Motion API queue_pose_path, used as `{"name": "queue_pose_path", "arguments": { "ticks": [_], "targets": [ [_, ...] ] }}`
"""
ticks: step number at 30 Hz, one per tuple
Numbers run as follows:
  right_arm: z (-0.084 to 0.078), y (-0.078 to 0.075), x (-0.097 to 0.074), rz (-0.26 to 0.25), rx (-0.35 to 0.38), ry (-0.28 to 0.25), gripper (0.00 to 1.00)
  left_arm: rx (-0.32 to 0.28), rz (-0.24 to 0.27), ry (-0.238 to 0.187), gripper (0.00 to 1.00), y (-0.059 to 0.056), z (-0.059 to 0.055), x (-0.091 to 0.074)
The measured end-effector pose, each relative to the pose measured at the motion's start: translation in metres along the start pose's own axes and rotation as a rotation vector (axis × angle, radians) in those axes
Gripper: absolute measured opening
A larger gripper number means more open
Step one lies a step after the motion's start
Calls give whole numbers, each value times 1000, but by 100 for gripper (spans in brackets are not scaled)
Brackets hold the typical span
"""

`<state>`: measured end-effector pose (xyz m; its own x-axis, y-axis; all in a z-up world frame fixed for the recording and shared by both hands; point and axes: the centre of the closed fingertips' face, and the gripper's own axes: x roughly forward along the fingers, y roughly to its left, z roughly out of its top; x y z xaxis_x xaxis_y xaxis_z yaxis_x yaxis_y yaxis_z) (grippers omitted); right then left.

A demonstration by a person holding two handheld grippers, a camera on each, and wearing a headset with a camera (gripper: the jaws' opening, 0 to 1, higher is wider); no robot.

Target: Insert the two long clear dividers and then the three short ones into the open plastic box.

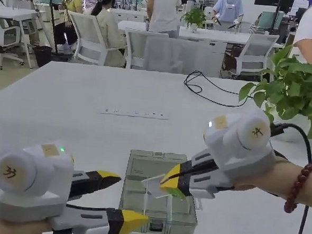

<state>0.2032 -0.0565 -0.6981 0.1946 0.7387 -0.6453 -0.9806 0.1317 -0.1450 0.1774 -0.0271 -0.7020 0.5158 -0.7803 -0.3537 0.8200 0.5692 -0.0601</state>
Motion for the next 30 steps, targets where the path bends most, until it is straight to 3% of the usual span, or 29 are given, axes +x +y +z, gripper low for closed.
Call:
{"name": "queue_pose_path", "arguments": {
  "ticks": [9, 18, 30],
  "targets": [
    [-4, -14, 13, 2, 47, 93, 2, -17, 7, 7, 76, 4, -4, 5],
    [-8, -25, 34, 7, 46, 144, 2, -29, 29, -4, 84, 14, -5, 5],
    [-11, -35, 58, 8, 33, 170, 2, -40, 40, 6, 92, 21, -11, 0]
  ]
}}
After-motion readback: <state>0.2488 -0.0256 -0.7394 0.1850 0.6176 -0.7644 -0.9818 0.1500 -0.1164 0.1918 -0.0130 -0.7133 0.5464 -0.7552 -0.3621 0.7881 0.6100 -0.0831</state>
